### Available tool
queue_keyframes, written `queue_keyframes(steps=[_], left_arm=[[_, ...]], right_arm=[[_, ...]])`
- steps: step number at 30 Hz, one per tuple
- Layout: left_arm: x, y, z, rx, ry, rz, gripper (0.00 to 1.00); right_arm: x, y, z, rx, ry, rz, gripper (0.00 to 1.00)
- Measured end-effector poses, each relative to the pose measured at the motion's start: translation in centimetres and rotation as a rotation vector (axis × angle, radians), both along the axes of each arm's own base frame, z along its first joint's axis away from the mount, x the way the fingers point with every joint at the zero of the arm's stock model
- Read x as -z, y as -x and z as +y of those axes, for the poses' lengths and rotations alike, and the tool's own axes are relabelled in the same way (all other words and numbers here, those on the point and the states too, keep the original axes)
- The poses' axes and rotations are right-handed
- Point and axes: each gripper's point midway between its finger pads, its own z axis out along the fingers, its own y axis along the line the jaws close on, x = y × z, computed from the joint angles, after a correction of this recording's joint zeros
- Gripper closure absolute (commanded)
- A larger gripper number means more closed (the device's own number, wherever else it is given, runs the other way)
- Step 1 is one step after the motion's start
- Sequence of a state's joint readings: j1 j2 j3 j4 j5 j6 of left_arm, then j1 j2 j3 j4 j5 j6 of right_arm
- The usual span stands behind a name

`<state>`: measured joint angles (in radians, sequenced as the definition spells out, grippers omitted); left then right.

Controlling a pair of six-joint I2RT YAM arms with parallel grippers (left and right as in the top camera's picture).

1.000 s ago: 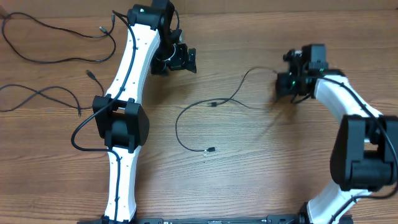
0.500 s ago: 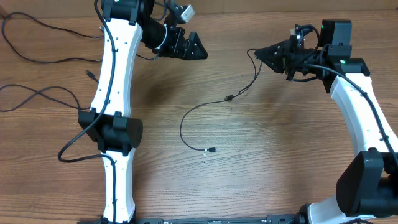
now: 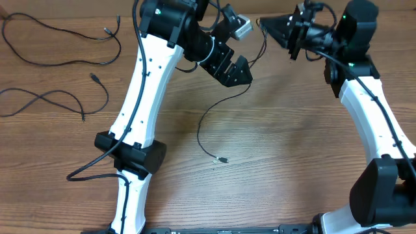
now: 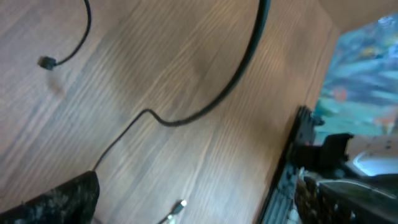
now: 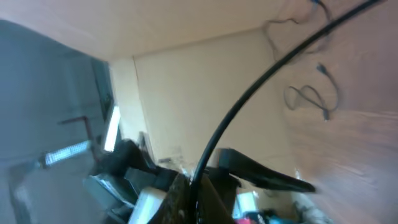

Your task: Untangle cables

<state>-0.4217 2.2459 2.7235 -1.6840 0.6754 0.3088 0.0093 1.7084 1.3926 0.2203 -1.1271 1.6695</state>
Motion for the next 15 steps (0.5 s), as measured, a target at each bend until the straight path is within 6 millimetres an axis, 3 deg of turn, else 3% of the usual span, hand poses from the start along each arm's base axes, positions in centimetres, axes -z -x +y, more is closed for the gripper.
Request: queue_keyframes(steps=[10, 15], left_arm=[[-1.0, -2.3, -1.2, 0.026, 0.039, -0.156, 0.0], [-1.5, -2.6, -1.9, 0.037, 0.06, -0.191, 0.04]], right_arm=[[-2.7, -0.2, -0.2, 0.013, -0.143, 0.131, 0.96], [-3.6, 0.0, 0.1, 0.003, -0.149, 0.077, 0.96]])
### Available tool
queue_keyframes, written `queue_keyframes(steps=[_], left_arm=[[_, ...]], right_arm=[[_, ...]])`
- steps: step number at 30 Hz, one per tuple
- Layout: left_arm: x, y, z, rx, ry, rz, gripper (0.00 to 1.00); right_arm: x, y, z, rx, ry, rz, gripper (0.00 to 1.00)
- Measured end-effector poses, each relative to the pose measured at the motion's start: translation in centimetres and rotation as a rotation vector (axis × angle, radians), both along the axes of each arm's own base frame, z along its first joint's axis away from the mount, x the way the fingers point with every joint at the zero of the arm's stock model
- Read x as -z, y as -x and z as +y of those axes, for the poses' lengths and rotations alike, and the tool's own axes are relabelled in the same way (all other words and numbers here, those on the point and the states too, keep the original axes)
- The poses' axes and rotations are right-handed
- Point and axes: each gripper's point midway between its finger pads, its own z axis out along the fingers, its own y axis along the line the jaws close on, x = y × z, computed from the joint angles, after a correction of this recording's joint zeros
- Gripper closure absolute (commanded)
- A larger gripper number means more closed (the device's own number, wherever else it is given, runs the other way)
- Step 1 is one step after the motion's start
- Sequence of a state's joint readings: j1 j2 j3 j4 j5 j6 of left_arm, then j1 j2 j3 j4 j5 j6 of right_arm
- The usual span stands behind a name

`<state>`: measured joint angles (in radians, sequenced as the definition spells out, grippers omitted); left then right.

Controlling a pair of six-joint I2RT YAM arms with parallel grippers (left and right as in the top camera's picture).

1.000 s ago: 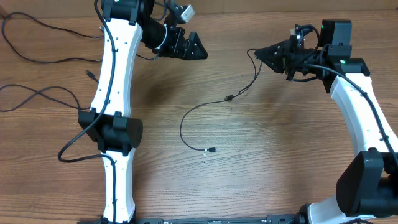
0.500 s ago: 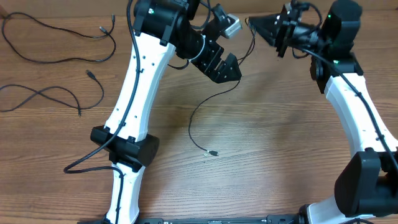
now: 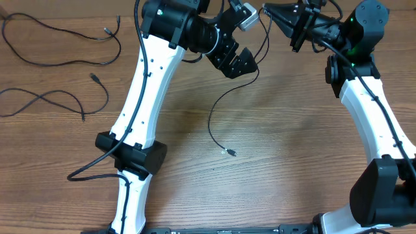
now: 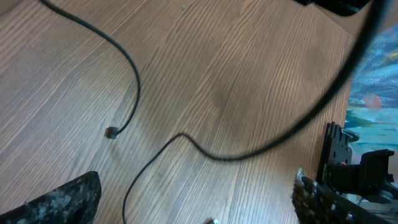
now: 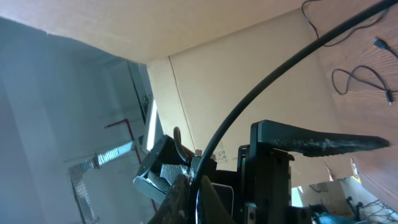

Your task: Untangle cables

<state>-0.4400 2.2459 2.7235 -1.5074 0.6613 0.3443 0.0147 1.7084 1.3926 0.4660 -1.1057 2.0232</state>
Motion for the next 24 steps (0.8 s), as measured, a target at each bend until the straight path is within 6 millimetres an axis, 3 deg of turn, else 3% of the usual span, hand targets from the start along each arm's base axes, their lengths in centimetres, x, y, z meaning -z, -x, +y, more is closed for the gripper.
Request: queue_keyframes(steps=[3, 5, 9, 11, 21, 24], left_arm=[[-0.1, 0.5, -0.8, 0.019, 0.003, -0.004, 0.02], [-0.1, 1.0, -1.3, 0.035, 0.009, -0.001, 0.18], [-0.2, 1.7, -2.1, 0.06, 0.011, -0.002, 0.26], [-0.1, 1.9, -2.4, 0.066, 0.01, -0.001, 0.36], [0.2, 2.0, -2.1, 0.059, -0.007, 0.009, 0.41], [0.2, 1.9, -2.0, 0.053, -0.015, 0.008, 0.51]], right_arm=[[-0.1, 0.1, 0.8, -0.006, -0.003, -0.003, 0.96], [-0.1, 0.1, 1.1, -0.005, -0.005, -0.005, 0.96], [-0.2, 0.0, 1.3, 0.003, -0.008, -0.005, 0.96], [-0.2, 0.0, 1.3, 0.006, -0.009, -0.004, 0.96], [-0.3, -0.6, 1.0, 0.04, -0.016, -0.004, 0.96], [-0.4, -0.8, 0.7, 0.058, -0.019, -0.004, 0.96]])
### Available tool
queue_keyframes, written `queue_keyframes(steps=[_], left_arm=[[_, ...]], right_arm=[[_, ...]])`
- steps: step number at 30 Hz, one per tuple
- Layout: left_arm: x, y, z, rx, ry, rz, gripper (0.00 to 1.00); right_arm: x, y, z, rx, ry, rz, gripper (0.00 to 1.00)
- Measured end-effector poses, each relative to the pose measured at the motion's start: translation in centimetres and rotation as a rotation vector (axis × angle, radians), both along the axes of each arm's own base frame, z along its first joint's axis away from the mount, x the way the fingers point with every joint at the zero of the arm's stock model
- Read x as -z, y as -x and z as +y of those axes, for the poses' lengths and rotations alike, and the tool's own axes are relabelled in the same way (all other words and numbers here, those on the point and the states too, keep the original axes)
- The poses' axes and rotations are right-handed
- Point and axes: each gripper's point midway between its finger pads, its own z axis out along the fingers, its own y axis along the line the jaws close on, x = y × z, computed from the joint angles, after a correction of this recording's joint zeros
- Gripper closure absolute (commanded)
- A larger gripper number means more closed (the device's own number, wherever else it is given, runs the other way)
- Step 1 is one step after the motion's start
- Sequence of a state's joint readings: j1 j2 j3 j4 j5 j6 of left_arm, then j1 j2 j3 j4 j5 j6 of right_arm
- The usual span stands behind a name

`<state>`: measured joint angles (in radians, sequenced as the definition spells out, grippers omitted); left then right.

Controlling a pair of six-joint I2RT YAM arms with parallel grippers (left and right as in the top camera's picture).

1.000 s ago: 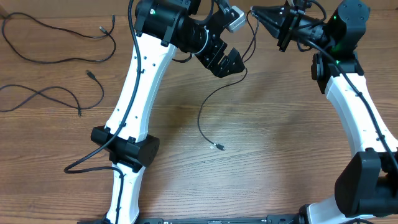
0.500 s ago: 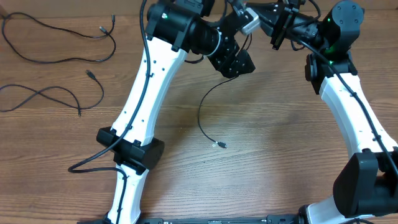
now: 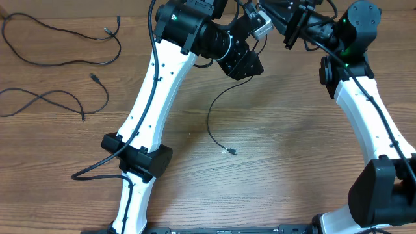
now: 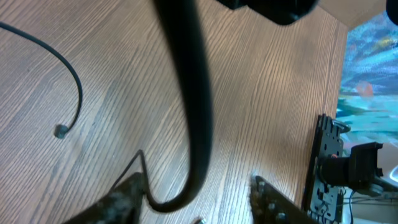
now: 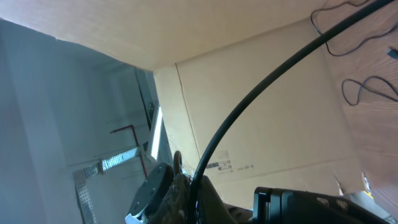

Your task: Untangle cables

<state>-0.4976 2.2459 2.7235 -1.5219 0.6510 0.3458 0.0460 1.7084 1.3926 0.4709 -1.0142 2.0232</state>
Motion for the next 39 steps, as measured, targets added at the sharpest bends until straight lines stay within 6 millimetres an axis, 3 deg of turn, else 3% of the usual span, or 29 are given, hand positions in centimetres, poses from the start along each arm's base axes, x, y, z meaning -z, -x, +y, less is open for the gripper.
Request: queue_keyframes(steps=[15, 19, 26, 31, 34, 35, 36, 39], left_arm=[[0.0, 0.0, 0.0, -0.005, -0.001, 0.003, 0.75], [0.0, 0.0, 0.0, -0.005, -0.001, 0.003, 0.95], [0.0, 0.0, 0.0, -0.01, 0.0, 0.008, 0.96], [0.0, -0.1, 0.0, -0.023, 0.003, 0.019, 0.96], [-0.1, -0.2, 0.0, -0.038, 0.007, 0.03, 0.96], [-0.1, -0.3, 0.0, -0.046, 0.01, 0.032, 0.96], [-0.2, -0.5, 0.1, -0.057, 0.014, 0.036, 0.96], [-0.7, -0.9, 0.6, -0.103, 0.031, 0.062, 0.96]], right_arm=[[0.0, -0.4, -0.6, 0.024, -0.003, 0.001, 0.96], [0.0, -0.4, -0.6, 0.024, -0.003, 0.0, 0.96], [0.1, -0.4, -0.6, 0.023, -0.002, 0.006, 0.96], [1.6, -0.6, -0.8, 0.018, 0.004, 0.097, 0.96], [2.5, -0.9, -1.8, 0.034, 0.016, 0.136, 0.96], [2.8, -1.0, -2.2, 0.042, 0.023, 0.143, 0.91], [3.5, -1.2, -2.9, 0.058, 0.039, 0.155, 0.85], [4.7, -1.8, -5.3, 0.108, 0.082, 0.156, 0.85]])
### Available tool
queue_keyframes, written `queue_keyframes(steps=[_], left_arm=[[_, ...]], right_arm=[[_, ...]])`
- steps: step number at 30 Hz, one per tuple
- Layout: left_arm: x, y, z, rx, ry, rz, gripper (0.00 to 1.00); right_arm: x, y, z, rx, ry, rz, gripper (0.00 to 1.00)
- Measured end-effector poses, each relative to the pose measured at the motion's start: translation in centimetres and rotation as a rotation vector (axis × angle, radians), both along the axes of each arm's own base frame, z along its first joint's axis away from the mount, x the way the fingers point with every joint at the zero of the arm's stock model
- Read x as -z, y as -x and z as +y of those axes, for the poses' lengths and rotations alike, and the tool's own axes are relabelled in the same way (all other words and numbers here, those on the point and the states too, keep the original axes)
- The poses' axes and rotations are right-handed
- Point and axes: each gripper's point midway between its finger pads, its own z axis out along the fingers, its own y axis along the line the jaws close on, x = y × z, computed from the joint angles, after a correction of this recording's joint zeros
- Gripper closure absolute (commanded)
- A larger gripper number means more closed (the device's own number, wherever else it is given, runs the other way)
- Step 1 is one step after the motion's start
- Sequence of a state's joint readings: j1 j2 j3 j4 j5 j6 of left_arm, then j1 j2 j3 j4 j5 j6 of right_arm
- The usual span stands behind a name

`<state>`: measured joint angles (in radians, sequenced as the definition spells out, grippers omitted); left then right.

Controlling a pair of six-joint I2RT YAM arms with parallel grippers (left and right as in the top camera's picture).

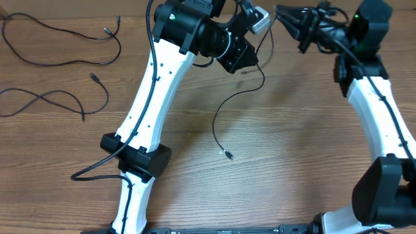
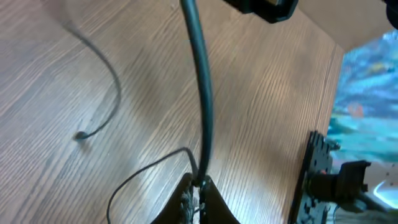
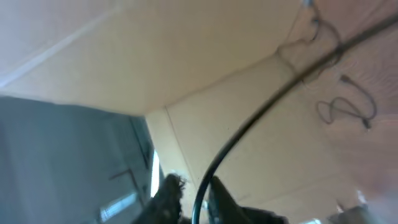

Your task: Untangle cables

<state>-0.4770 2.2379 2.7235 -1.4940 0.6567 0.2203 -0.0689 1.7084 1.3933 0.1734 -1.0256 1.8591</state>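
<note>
A thin black cable (image 1: 221, 114) hangs from the raised grippers to the table, its plug end (image 1: 227, 155) lying on the wood. My left gripper (image 1: 249, 60) is shut on it; in the left wrist view the fingertips (image 2: 199, 185) pinch the cable (image 2: 203, 93), which runs up out of frame. My right gripper (image 1: 281, 13) is high at the back. In its blurred wrist view the fingers (image 3: 171, 186) stand slightly apart, and the cable (image 3: 249, 124) passes loosely between them.
Two more black cables lie at the table's left: one at the back (image 1: 65, 39), one nearer the middle (image 1: 52, 101). They show in the right wrist view too (image 3: 348, 106). The far table edge runs just behind both grippers.
My left gripper, open around the cable before, has shut on it. My right gripper's fingers have parted and that arm has moved to the right. The hanging cable has shifted slightly.
My right gripper held the cable aloft while my open left gripper was below and left of it. The left gripper was then closer, then had its open jaws around the cable. Now the left grips it and the right has loosened.
</note>
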Motion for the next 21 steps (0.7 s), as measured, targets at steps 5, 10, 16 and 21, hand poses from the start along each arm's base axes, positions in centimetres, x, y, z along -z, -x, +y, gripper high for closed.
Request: queue_keyframes(steps=[5, 10, 16, 21], left_arm=[[-3.6, 0.5, 1.8, -0.06, 0.066, -0.011, 0.96], [-9.5, 3.5, 3.4, -0.075, 0.152, -0.085, 0.96], [-14.7, 6.4, 4.7, -0.113, 0.236, -0.167, 0.96], [-14.9, 5.1, 6.6, -0.308, 0.192, -0.15, 0.96]], right_arm=[[1.9, -0.3, -3.0, 0.049, 0.089, -0.02, 0.82], [4.0, -0.1, -3.9, 0.056, 0.182, -0.032, 0.78], [6.1, 0.5, -4.1, 0.038, 0.284, -0.054, 0.68], [7.5, 1.2, -4.0, 0.003, 0.363, -0.088, 0.63]])
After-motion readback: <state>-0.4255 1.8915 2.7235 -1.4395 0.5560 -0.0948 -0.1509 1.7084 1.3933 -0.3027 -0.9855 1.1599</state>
